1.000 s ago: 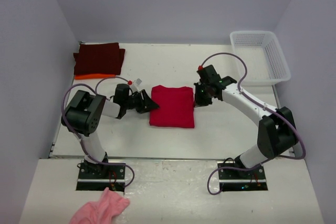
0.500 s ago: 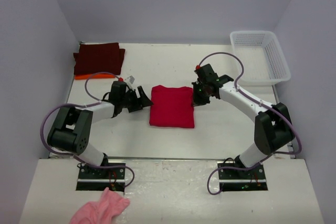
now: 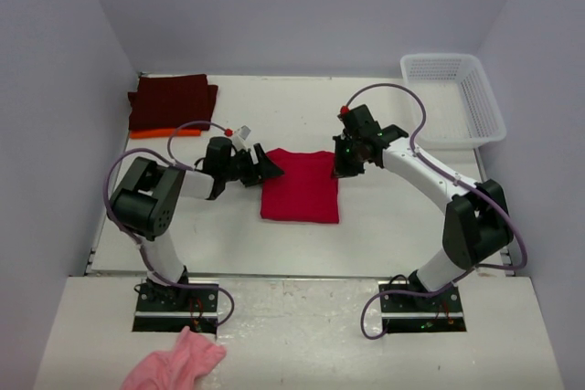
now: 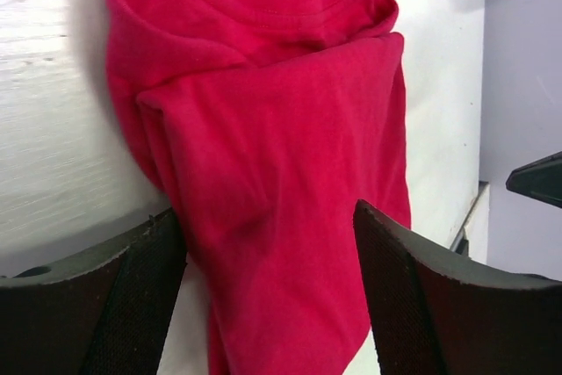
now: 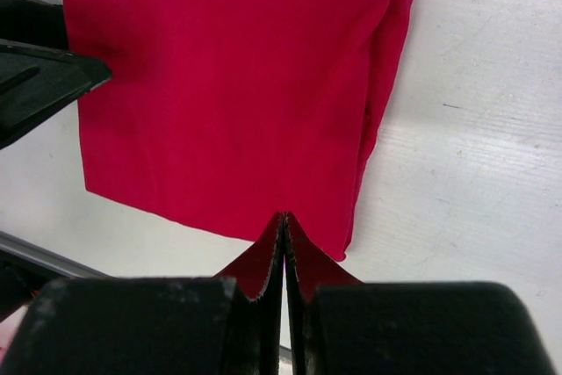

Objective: Fold and stack the t-shirts
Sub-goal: Put the neatly folded tshirt into the corner of the board with the left arm

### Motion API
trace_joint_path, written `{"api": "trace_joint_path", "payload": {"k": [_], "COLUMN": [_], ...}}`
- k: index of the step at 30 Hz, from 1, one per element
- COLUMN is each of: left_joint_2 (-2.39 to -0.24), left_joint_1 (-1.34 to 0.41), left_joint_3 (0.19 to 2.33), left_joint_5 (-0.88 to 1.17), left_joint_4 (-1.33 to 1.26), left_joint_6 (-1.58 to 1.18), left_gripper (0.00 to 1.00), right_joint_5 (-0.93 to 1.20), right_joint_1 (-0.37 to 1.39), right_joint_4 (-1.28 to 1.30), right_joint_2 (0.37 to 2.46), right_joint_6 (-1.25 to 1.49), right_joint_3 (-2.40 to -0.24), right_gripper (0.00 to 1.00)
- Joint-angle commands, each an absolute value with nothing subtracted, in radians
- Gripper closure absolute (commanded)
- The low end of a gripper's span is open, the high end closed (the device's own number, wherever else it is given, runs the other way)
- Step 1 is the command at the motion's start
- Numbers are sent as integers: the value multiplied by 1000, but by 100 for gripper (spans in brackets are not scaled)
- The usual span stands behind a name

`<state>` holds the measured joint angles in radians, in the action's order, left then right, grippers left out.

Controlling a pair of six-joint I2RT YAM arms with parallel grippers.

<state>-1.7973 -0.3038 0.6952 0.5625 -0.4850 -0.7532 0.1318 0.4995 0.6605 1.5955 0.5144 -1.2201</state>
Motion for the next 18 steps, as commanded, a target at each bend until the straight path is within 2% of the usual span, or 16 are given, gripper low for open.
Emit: {"api": "trace_joint_path", "payload": {"k": [1,3,4,6,10,11,15,16,17,18], "left_joint_2": [-1891,-1894,-1894,-1896,-1924,-1931,-1983,-1991,-1997,-2008], "left_joint_1": [-330,-331,-331,-331,-331,-331,-331,-331,-331,-331], "left_joint_3": [649,649,647,643,646,649,666,669,675,686], "left_joint_5": [522,512,512,511,508,512,528,531,538,540], "left_joint_4": [-327,-305,-302,-299,-305,-308,-353,-360,-365,-367], "left_joint_6": [-755,-747,-747,-744,-746,-747,-758,-759,-759,-758], "left_gripper": [25,30,36,40,66,76,86,90,100,100], "right_joint_5": [130,133,133,141,146,149,137,129,127,126], "right_joint_1": [506,506,505,505,506,506,505,506,505,506], "right_joint_4": [673,673,672,670,650,646,649,655,658,658], "right_joint_2": [1594,1595,1595,1597,1597,1595,1585,1583,1582,1582], "right_joint_6": [506,509,509,512,522,523,520,519,515,514], "right_joint_3": [-1276,-1282,-1282,-1278,-1247,-1238,-1215,-1216,-1216,-1216], "right_gripper": [100,100,100,100,100,100,100,100,100,100]}}
